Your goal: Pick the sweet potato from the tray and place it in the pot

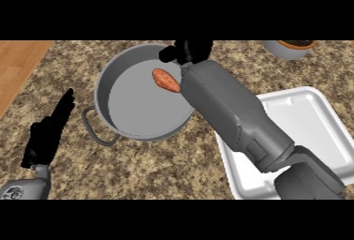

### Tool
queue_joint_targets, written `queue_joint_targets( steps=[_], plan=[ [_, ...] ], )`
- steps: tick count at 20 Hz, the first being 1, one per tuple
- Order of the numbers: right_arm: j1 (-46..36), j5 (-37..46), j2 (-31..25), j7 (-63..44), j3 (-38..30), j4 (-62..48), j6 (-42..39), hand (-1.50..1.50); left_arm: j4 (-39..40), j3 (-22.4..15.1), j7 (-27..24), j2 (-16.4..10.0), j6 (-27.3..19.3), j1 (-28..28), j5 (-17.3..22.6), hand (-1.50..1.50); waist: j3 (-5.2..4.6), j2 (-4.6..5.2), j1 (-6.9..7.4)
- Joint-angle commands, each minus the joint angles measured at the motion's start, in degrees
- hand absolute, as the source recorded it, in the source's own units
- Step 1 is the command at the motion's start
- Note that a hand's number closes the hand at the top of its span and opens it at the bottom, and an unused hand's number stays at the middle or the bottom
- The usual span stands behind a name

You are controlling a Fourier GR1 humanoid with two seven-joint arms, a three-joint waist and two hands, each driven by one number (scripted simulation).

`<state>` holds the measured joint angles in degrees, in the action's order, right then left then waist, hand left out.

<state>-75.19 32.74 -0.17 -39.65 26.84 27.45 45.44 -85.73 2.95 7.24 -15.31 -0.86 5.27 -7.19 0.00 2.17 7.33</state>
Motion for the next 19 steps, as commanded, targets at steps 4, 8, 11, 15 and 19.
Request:
queue_joint_targets(
  steps=[4,8,11,15,19],
  plan=[
    [-0.3,-5.9,0.2,6.7,-5.2,5.8,15.8,-1.5,0.5,0.6,1.0,-0.1,-0.3,0.3,-0.1,0.0,0.04,-0.44,-1.47],
    [2.7,-13.5,0.2,9.5,-3.8,9.9,14.5,-1.5,-1.1,2.5,-0.6,-1.6,1.0,-3.1,1.3,0.0,-0.02,-1.11,-2.06],
    [6.9,-19.0,0.2,10.6,2.1,14.0,16.9,-1.5,0.9,1.5,-1.3,0.2,-1.0,-2.3,-0.6,0.0,-0.05,-1.22,-2.54],
    [10.7,-21.4,0.2,13.8,1.8,21.1,15.9,-1.5,-1.3,3.5,1.2,-0.5,-0.9,-4.6,0.6,0.0,0.01,-2.09,-5.74],
    [19.7,-21.3,0.2,17.3,3.9,28.8,18.1,-1.5,-4.0,3.3,2.3,-0.1,-1.4,-6.0,-0.2,0.0,0.04,-2.32,-6.89]
  ],
)
